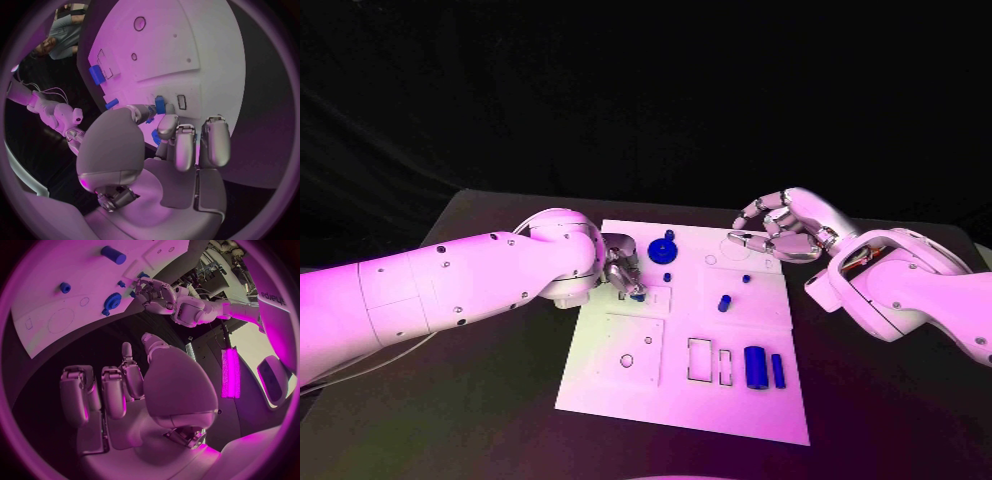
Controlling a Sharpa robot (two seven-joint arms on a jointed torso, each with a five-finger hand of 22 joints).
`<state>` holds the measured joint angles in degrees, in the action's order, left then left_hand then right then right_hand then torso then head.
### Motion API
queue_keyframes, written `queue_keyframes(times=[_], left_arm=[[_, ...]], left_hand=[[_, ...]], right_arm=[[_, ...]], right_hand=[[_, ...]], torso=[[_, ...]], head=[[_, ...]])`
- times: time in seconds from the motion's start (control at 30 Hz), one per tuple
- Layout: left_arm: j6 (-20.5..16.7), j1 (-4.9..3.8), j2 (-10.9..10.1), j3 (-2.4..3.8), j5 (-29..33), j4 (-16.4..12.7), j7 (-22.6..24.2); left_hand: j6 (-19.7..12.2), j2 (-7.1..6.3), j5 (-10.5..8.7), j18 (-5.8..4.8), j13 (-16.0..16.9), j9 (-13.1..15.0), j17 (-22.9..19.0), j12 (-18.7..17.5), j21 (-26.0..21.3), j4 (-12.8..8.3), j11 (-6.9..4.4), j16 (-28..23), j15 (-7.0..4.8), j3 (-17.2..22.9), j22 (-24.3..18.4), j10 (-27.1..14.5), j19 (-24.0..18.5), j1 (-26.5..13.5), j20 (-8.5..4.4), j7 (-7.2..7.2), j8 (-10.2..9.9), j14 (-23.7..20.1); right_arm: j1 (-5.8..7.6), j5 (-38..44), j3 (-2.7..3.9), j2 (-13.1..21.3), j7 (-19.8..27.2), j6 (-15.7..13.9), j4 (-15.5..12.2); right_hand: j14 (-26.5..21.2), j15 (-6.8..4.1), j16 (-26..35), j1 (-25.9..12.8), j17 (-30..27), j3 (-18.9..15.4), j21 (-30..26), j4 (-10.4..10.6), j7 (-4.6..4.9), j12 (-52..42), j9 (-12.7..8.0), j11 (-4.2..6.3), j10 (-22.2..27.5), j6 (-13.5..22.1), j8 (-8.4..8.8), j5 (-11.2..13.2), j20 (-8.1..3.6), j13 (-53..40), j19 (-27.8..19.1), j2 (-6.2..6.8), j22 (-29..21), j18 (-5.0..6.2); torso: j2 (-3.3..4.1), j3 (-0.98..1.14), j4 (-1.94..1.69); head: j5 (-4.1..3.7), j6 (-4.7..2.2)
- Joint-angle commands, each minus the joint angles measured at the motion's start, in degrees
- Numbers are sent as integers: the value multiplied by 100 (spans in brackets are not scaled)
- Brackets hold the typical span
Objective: Assemble the parts on the task board
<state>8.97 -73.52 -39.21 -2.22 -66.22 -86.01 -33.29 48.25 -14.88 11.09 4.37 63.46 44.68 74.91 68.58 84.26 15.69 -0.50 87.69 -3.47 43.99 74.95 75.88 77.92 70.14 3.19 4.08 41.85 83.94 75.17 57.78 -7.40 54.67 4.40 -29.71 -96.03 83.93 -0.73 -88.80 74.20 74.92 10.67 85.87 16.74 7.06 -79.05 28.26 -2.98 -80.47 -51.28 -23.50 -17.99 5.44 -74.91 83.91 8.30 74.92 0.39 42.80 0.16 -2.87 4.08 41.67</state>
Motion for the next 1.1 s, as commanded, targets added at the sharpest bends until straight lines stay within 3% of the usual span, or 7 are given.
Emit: queue_keyframes(times=[0.03,0.67,1.1], left_arm=[[195,1,2,-4,-9,-23,-55],[99,2,22,-5,-7,-23,-52],[168,2,73,-7,24,38,-98]], left_hand=[[52,33,27,-94,8,29,1268,40,32,-951,1,47,-18,919,25,38,52,-5,-1,-29,49,528],[72,-6,-2,-100,28,100,1279,59,42,-930,-25,56,-38,914,53,77,70,-103,-3,-65,95,532],[148,-24,-36,-150,161,208,1342,191,123,-782,-105,106,-109,750,274,207,243,-344,-8,-169,140,555]], right_arm=[[-6,47,0,-2,54,0,-4],[-8,47,0,2,68,-28,-8],[-9,45,0,5,75,-32,-11]], right_hand=[[516,-49,25,-59,1126,8,-37,0,1,33,8,39,0,40,-30,-23,-37,-372,291,-13,1209,89],[516,-49,27,-68,1123,9,-42,0,1,38,13,39,3,43,-33,-27,-37,-367,289,-15,1207,90],[515,-50,28,-79,1121,7,-46,1,1,41,16,38,6,45,-34,-29,-37,-365,286,-15,1204,92]], torso=[[0,2,6],[5,4,2],[5,7,2]], head=[[2,0],[-8,-1],[-9,22]])
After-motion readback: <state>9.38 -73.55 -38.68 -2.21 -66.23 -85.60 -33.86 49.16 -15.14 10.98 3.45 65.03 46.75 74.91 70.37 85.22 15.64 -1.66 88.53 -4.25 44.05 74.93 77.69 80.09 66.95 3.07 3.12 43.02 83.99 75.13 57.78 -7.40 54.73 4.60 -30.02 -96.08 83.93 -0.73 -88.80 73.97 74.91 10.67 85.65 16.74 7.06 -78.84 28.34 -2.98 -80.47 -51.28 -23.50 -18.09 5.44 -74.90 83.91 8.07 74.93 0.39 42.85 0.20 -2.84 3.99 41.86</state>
